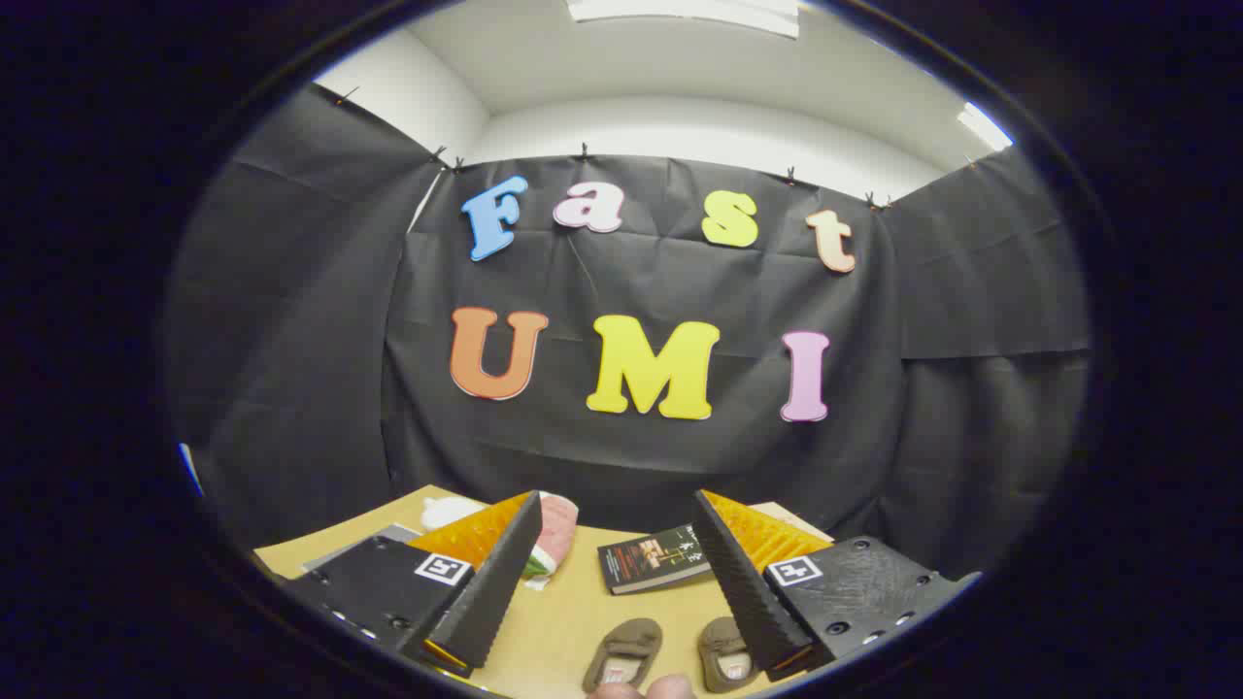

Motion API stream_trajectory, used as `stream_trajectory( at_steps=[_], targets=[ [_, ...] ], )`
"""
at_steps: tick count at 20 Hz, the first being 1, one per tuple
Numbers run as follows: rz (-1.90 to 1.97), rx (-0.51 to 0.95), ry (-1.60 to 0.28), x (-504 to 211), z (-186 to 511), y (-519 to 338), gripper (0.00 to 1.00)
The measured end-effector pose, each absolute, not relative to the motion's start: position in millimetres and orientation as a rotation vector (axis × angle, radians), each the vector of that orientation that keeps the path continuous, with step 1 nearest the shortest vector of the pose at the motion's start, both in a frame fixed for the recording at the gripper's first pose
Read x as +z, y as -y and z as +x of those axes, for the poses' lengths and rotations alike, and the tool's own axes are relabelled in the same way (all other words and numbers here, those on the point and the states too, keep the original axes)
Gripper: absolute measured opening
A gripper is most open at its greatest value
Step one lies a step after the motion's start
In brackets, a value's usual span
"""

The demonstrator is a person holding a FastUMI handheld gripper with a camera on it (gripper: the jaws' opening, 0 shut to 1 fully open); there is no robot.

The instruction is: Open the storage box then place both shoes into the box .Put the left shoe in first, then the right shoe, with the right side of both shoes facing outward in a uniform manner.

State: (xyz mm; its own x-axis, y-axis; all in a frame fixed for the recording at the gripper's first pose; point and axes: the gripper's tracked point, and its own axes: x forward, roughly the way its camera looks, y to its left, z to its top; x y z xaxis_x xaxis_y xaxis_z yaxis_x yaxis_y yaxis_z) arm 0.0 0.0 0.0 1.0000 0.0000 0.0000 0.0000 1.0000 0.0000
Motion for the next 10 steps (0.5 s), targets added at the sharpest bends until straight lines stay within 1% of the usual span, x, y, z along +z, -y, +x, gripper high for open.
stream_trajectory(
  at_steps=[10],
  targets=[
    [0.045,-0.015,-0.039,-12,5,8,0.95]
  ],
)
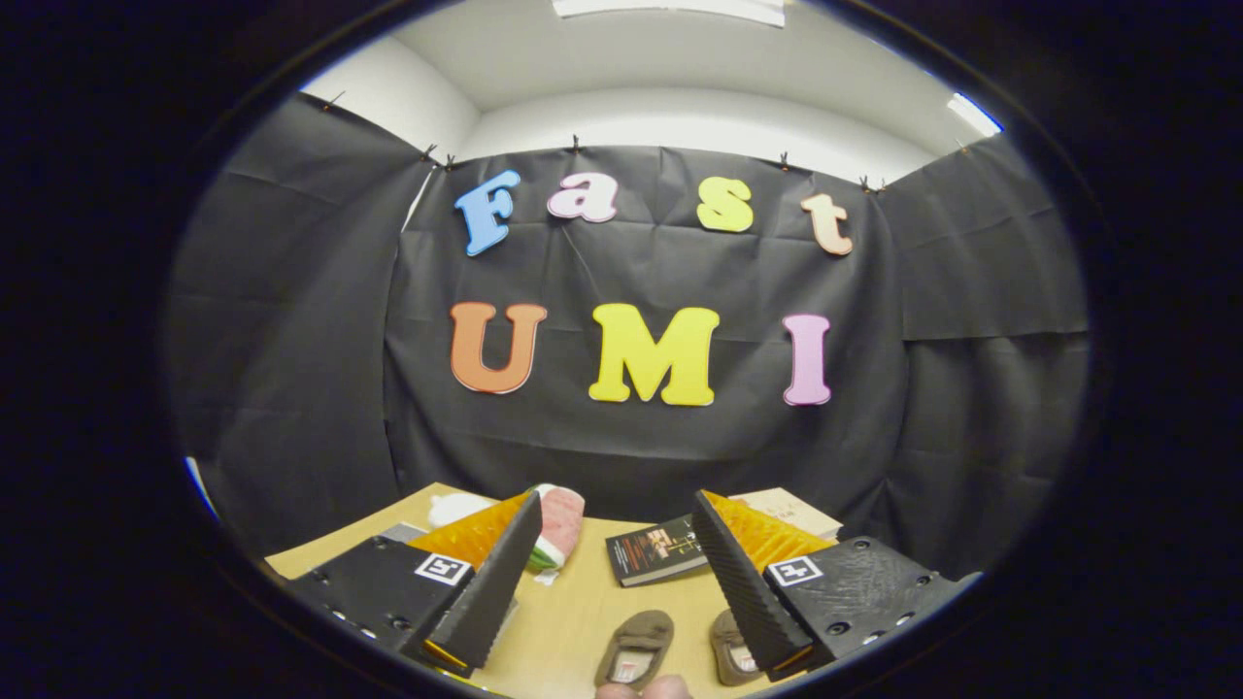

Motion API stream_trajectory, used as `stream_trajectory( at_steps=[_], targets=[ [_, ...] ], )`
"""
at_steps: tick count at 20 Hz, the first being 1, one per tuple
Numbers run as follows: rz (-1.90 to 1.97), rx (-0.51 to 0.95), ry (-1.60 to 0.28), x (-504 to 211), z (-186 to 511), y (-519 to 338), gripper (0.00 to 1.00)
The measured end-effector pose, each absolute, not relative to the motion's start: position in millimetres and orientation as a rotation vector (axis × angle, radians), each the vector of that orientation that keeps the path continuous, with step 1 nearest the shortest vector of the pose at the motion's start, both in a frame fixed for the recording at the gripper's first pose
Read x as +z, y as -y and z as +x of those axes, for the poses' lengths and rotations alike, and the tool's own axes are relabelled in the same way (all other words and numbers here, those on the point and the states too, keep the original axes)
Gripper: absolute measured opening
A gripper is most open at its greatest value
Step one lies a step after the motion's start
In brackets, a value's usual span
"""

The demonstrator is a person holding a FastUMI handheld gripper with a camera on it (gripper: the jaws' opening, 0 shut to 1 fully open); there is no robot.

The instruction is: Open the storage box then place both shoes into the box .Put the left shoe in first, then the right shoe, with the right side of both shoes facing outward in a uniform manner.

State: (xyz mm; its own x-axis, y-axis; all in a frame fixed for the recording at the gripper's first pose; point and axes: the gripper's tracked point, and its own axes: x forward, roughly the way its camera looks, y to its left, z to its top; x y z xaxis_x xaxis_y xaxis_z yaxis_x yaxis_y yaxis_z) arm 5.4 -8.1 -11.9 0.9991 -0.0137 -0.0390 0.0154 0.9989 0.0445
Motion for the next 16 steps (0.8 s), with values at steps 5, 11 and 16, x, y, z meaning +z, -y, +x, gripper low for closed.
stream_trajectory(
  at_steps=[5,11,16],
  targets=[
    [0.054,-0.009,-0.043,-13,9,10,0.95],
    [0.068,0.009,-0.088,-32,10,9,0.95],
    [0.111,0.029,-0.12,-53,14,4,0.95]
  ],
)
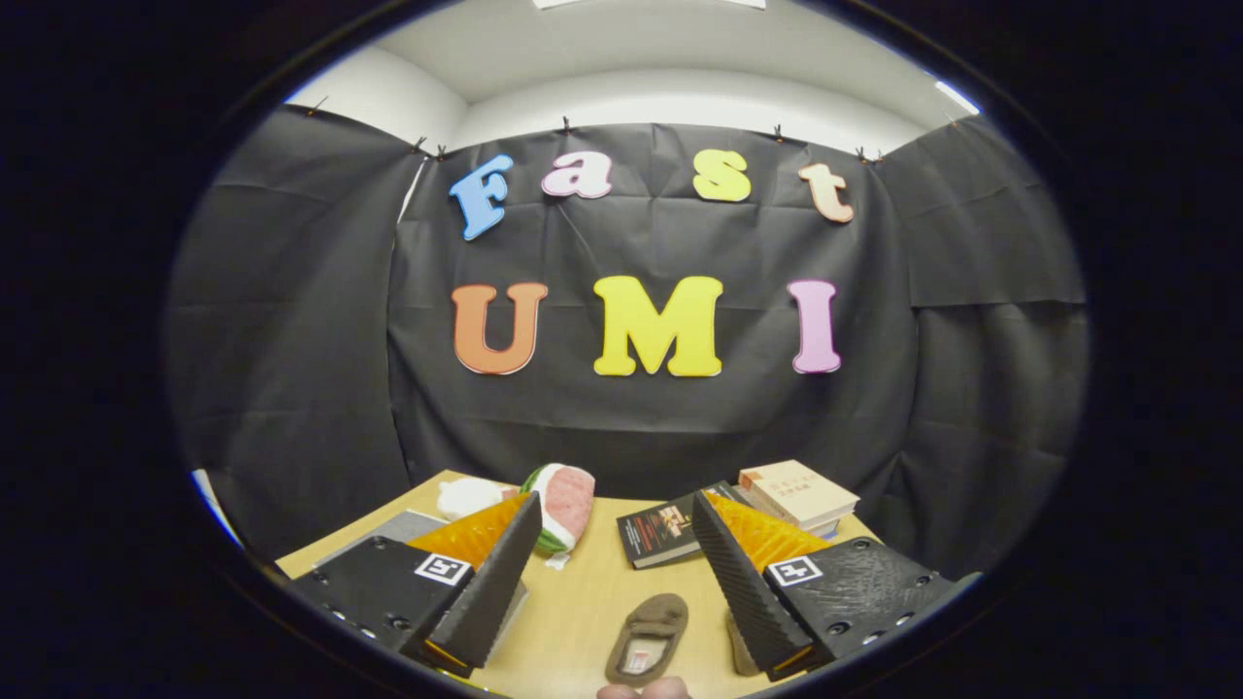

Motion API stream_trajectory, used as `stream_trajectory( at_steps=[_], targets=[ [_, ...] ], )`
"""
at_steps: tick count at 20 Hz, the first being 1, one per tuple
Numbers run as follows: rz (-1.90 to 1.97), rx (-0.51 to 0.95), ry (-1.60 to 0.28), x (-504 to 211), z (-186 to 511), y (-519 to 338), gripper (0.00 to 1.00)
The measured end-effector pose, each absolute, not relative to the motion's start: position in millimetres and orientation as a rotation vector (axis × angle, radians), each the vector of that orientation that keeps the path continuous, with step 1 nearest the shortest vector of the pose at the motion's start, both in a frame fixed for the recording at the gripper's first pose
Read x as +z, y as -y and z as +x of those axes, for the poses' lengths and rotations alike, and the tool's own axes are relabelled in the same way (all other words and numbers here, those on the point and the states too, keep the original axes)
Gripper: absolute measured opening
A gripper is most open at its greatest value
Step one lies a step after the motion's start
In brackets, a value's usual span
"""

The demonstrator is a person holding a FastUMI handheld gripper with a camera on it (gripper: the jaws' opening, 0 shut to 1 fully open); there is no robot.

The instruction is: Open the storage box then place both shoes into the box .Put the left shoe in first, then the right shoe, with the right side of both shoes facing outward in a uniform manner.

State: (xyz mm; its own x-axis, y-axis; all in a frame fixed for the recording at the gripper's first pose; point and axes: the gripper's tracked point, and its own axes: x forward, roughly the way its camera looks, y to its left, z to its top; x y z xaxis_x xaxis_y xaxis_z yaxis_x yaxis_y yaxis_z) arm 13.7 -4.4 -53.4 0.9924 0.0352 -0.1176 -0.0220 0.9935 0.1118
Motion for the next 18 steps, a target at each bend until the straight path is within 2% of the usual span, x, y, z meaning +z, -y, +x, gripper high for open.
stream_trajectory(
  at_steps=[9,18],
  targets=[
    [0.308,0.169,-0.3,-149,24,-66,0.95],
    [0.474,0.384,-0.517,-237,25,-150,0.95]
  ],
)
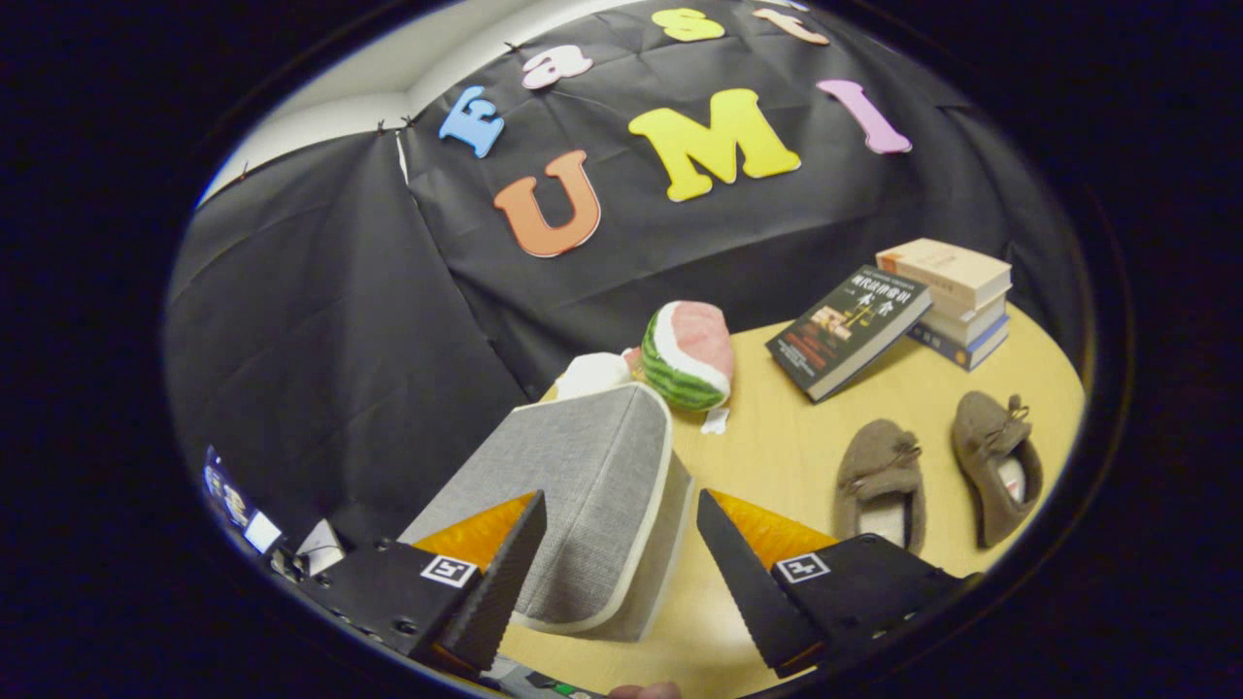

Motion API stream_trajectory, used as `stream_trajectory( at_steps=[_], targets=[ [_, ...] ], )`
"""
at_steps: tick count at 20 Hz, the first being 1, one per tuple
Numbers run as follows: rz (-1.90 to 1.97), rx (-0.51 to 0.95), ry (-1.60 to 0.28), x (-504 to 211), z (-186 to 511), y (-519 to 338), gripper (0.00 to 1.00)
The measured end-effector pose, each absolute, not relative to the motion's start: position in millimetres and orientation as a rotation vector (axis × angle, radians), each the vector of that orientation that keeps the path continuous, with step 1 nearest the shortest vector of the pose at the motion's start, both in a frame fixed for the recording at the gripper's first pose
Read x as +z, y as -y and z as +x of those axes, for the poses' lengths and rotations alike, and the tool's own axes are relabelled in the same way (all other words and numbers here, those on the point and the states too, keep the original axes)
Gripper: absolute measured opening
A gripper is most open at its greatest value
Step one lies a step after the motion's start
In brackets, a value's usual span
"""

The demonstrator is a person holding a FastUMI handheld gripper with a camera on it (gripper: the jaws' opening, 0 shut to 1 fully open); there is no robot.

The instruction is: Open the storage box then place both shoes into the box .Put the left shoe in first, then the right shoe, with the right side of both shoes facing outward in a uniform manner.

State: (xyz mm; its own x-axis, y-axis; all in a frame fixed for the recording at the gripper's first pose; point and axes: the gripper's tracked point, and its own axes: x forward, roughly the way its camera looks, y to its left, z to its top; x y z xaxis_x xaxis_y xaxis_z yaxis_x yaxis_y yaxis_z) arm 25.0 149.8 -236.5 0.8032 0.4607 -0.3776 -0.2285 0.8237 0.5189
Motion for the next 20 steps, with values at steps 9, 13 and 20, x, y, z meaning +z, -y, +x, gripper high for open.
stream_trajectory(
  at_steps=[9,13,20],
  targets=[
    [0.778,0.521,-0.66,-267,24,-184,0.96],
    [0.846,0.532,-0.696,-265,29,-187,0.95],
    [0.846,0.482,-0.623,-228,40,-155,0.24]
  ],
)
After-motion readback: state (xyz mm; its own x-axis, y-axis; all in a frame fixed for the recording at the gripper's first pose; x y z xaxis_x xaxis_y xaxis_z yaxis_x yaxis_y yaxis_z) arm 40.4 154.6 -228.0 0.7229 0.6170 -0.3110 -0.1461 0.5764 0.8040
